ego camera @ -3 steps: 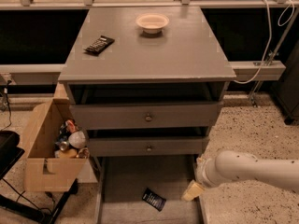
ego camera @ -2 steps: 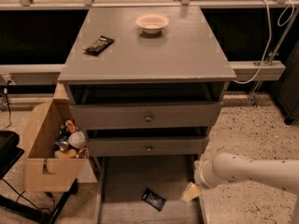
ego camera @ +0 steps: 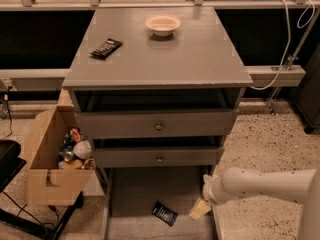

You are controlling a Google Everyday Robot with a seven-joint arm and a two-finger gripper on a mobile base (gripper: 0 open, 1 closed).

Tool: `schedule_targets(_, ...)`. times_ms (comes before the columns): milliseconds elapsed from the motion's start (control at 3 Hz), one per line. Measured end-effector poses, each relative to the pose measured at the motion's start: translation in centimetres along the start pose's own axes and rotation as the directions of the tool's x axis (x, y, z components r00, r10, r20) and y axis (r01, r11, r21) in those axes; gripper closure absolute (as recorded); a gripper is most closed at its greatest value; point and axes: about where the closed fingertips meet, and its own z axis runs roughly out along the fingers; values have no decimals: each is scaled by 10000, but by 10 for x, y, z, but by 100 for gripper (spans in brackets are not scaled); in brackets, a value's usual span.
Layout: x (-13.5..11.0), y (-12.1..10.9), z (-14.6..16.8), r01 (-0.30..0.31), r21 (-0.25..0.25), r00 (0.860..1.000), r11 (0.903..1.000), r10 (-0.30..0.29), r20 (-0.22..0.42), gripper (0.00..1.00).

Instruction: Pick rxbar blueberry from bottom drawer and place on counter

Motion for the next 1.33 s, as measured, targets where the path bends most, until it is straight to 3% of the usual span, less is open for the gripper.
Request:
schedule_targets(333, -12, 16, 50, 745, -265, 9972, 9969, -746, -46, 0)
schedule_targets(667, -21, 28, 114, 1532, -649, 9881, 9861, -1535, 6, 0)
schedule_targets(1000, -19, 34, 170, 1796, -1002, 9836, 9786, -1802, 23, 0)
schedule_targets(1333, -10, 32, 211, 1501, -1146, 9884, 9820, -1515, -37, 0)
